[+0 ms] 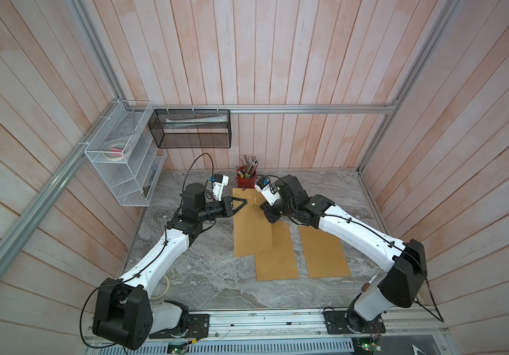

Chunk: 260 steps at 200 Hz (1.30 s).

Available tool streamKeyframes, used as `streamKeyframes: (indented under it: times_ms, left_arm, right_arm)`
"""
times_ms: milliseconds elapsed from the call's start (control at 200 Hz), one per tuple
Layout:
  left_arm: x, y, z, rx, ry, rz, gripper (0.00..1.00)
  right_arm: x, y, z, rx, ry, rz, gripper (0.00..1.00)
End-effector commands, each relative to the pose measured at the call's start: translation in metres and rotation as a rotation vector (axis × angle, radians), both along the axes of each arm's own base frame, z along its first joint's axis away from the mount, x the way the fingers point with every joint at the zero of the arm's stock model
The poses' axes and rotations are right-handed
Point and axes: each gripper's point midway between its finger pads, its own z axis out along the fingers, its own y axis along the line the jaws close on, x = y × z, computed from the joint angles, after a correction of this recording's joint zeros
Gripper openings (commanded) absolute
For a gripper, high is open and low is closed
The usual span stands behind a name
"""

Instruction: Open the file bag

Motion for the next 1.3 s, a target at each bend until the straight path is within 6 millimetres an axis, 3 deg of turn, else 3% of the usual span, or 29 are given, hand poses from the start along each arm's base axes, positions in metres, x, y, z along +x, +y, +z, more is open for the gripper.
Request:
streamKeyframes:
  times_ms: [0, 310, 785, 1060, 1230, 1295]
  left_arm:
    - [-0.005, -0.003, 0.006, -0.024, -0.025, -0.032, 0.00]
    - [-0.002, -0.001, 0.001, -0.012, -0.021, -0.011, 0.00]
    - [-0.002, 0.001, -0.005, -0.013, -0.021, 0.002, 0.00]
    - [-0.005, 0.001, -0.006, -0.026, -0.023, 0.003, 0.00]
    - [-0.005, 0.001, -0.004, -0.021, -0.026, -0.005, 0.00]
    - [-0.005, 0.000, -0.002, -0.015, -0.024, -0.010, 0.00]
  right_arm:
    - [0.006, 0.007, 0.006, 0.019, -0.016, -0.010, 0.02]
    - [0.006, 0.008, 0.019, 0.049, -0.034, -0.012, 0.00]
    - [-0.002, 0.016, 0.065, 0.163, -0.066, 0.030, 0.00]
    - [-0.003, 0.021, 0.067, 0.178, -0.061, 0.046, 0.00]
    - [-0.004, 0.010, 0.062, 0.120, -0.075, 0.031, 0.00]
    - [-0.006, 0.004, 0.056, 0.083, -0.080, 0.036, 0.08]
